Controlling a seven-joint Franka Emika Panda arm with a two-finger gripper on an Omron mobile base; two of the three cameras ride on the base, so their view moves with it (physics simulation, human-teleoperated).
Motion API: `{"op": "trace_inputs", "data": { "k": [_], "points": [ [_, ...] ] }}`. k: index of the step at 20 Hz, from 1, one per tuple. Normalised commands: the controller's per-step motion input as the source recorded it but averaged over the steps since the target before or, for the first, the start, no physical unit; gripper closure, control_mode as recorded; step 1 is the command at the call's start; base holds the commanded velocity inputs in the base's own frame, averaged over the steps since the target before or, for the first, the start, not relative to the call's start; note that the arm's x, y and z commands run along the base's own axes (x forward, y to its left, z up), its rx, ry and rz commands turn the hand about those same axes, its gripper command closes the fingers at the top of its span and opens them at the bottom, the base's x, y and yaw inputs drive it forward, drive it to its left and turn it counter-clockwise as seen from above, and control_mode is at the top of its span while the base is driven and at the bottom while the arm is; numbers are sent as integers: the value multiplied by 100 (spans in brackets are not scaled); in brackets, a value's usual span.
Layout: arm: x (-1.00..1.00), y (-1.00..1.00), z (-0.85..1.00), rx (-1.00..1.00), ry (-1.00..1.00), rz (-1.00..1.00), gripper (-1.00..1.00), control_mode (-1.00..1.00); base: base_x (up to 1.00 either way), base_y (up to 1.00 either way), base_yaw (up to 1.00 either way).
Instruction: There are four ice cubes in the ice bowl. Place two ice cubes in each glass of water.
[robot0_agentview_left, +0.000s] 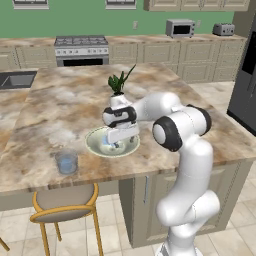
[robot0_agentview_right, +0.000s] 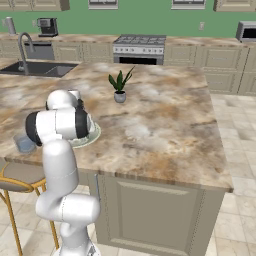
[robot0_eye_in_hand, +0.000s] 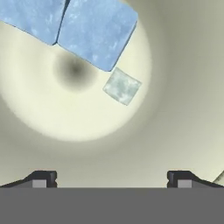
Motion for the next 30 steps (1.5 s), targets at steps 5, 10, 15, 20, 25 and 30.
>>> {"op": "trace_inputs", "data": {
  "k": [5, 10, 15, 20, 25, 30],
  "points": [
    [7, 16, -17, 0, -4, -9, -100, -100, 0, 0, 0],
    [11, 25, -9, 0, -6, -7, -100, -100, 0, 0, 0],
    [18, 5, -10, 0, -5, -5, -100, -100, 0, 0, 0],
    [17, 0, -12, -1, -1, -2, -100, -100, 0, 0, 0],
    [12, 0, -2, -1, -2, 0, -100, -100, 0, 0, 0],
    [8, -4, -3, 0, 0, 0, -100, -100, 0, 0, 0]
  ]
}}
